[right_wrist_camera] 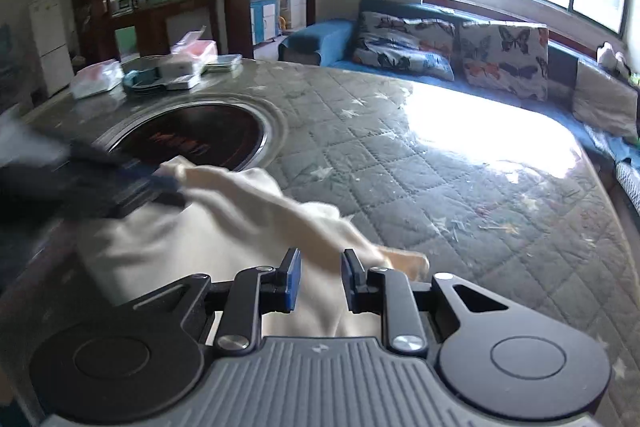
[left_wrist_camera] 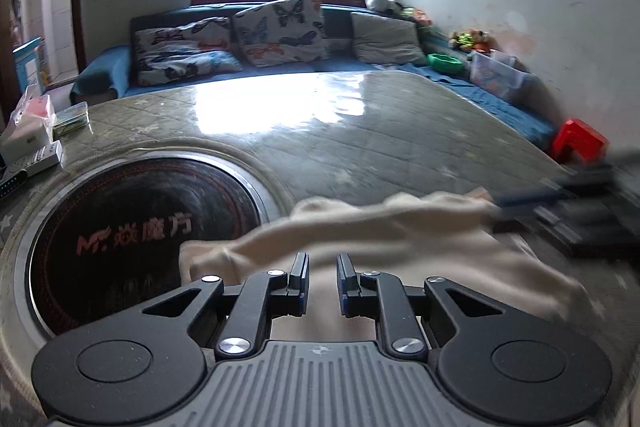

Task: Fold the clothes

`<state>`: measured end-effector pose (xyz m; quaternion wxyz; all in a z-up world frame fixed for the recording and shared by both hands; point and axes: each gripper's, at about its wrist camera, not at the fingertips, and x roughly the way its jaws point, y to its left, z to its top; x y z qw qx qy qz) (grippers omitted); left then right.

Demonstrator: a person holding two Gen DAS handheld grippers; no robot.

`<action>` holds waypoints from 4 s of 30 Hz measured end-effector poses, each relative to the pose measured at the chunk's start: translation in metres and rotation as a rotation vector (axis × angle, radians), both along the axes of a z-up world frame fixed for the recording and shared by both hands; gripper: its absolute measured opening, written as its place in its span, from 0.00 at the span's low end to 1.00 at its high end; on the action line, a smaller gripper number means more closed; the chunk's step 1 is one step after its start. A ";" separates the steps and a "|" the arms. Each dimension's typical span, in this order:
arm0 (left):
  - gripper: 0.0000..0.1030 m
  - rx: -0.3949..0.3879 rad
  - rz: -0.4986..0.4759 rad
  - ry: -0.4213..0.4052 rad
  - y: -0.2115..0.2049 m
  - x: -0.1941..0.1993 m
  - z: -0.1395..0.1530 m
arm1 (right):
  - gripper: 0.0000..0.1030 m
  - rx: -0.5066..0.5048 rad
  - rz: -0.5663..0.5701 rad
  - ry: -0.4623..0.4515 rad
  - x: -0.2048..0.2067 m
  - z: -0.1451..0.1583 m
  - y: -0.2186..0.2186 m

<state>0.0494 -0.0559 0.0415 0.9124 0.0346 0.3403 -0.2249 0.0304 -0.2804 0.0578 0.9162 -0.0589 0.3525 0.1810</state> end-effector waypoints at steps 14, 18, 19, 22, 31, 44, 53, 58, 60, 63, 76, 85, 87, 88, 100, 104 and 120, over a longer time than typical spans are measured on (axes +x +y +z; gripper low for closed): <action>0.17 -0.052 0.079 -0.009 0.045 -0.042 -0.001 | 0.21 -0.003 0.034 -0.009 0.002 -0.009 0.020; 0.17 -0.042 0.115 0.020 0.052 -0.042 -0.011 | 0.21 0.009 0.167 -0.030 -0.014 0.000 0.054; 0.17 -0.040 0.120 0.021 0.054 -0.042 -0.014 | 0.21 0.009 0.190 -0.030 -0.017 -0.001 0.060; 0.17 -0.047 0.125 0.021 0.056 -0.044 -0.013 | 0.21 -0.004 0.242 -0.015 -0.022 -0.010 0.078; 0.17 -0.062 0.129 0.006 0.066 -0.051 -0.010 | 0.21 -0.073 0.286 -0.050 -0.037 -0.008 0.102; 0.23 -0.099 0.208 0.033 0.099 -0.049 -0.006 | 0.22 -0.137 0.381 -0.072 -0.044 -0.008 0.139; 0.43 -0.203 0.266 0.105 0.120 -0.037 -0.002 | 0.26 -0.173 0.479 -0.076 -0.054 -0.019 0.181; 0.48 -0.300 0.281 0.165 0.122 -0.026 -0.003 | 0.29 -0.191 0.474 -0.063 -0.055 -0.027 0.192; 0.49 -0.334 0.286 0.192 0.120 -0.020 -0.005 | 0.27 -0.195 0.470 -0.065 -0.055 -0.028 0.194; 0.49 -0.359 0.305 0.222 0.117 -0.012 -0.008 | 0.13 -0.194 0.451 -0.069 -0.052 -0.027 0.195; 0.55 -0.573 0.409 0.392 0.113 0.016 -0.022 | 0.06 0.037 0.378 -0.066 -0.043 0.011 0.153; 0.16 -0.671 0.447 0.459 0.102 0.025 -0.036 | 0.06 0.072 0.392 -0.073 -0.052 0.018 0.140; 0.15 -0.662 0.454 0.454 0.101 0.025 -0.037 | 0.06 0.070 0.390 -0.070 -0.054 0.016 0.139; 0.15 -0.657 0.453 0.451 0.102 0.025 -0.037 | 0.07 0.071 0.387 -0.069 -0.054 0.015 0.138; 0.15 -0.595 0.446 0.417 0.099 0.021 -0.034 | 0.17 0.008 0.038 -0.059 -0.035 0.012 0.034; 0.15 -0.575 0.444 0.405 0.094 0.021 -0.033 | 0.23 0.003 -0.121 -0.024 -0.018 -0.001 -0.006; 0.14 -0.361 0.333 0.225 0.059 0.014 0.000 | 0.09 0.190 -0.234 -0.001 -0.008 -0.022 -0.049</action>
